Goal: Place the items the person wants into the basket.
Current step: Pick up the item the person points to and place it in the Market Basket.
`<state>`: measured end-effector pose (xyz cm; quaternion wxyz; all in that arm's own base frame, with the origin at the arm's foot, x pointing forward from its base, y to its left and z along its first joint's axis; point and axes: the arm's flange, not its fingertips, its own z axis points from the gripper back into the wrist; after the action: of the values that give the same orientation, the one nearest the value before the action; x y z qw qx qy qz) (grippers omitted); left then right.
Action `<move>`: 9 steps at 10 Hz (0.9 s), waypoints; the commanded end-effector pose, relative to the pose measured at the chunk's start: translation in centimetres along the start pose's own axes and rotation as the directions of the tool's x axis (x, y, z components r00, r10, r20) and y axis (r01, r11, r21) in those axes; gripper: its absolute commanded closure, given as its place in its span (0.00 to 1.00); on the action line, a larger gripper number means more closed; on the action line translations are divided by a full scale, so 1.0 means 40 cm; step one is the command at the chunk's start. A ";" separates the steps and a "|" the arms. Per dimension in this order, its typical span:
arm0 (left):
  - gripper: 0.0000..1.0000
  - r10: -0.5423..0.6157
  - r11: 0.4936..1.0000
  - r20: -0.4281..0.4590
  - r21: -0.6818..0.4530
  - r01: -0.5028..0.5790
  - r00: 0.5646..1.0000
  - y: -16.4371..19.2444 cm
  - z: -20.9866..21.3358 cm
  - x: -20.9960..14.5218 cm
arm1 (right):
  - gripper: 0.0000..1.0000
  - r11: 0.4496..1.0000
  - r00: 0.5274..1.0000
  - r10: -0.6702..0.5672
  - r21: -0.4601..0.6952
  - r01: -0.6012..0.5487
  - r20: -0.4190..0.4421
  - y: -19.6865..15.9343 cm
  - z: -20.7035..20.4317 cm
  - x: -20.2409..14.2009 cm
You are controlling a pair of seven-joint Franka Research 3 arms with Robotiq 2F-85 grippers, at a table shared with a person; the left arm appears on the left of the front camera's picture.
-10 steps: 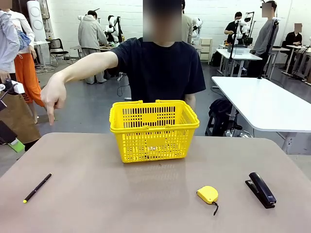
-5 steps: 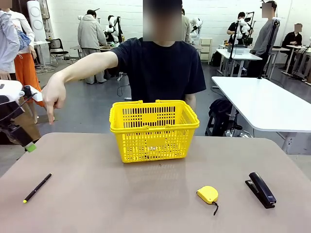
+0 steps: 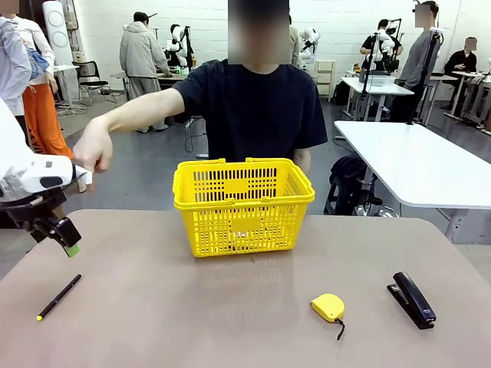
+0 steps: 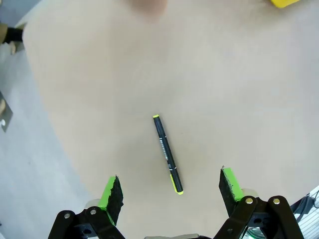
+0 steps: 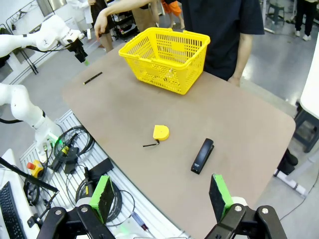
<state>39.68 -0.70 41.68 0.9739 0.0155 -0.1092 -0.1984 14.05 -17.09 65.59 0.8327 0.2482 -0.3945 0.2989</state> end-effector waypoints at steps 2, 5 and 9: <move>0.00 0.030 0.999 -0.018 0.027 -0.029 0.999 -0.090 -0.118 -0.194 | 0.00 1.000 1.000 0.005 0.008 -0.005 0.002 0.000 -0.002 0.000; 0.00 0.020 0.999 -0.049 0.033 -0.018 0.999 -0.091 -0.165 -0.216 | 0.00 1.000 1.000 0.005 0.008 -0.005 0.002 0.000 -0.002 0.000; 0.00 0.024 1.000 -0.044 0.006 -0.024 0.999 -0.080 -0.210 -0.243 | 0.00 1.000 1.000 0.005 0.008 -0.005 0.002 0.000 -0.002 0.000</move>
<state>41.45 -0.65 35.81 0.9791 0.0158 -0.0710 -0.1901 14.05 -17.09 65.59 0.8328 0.2482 -0.3945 0.2989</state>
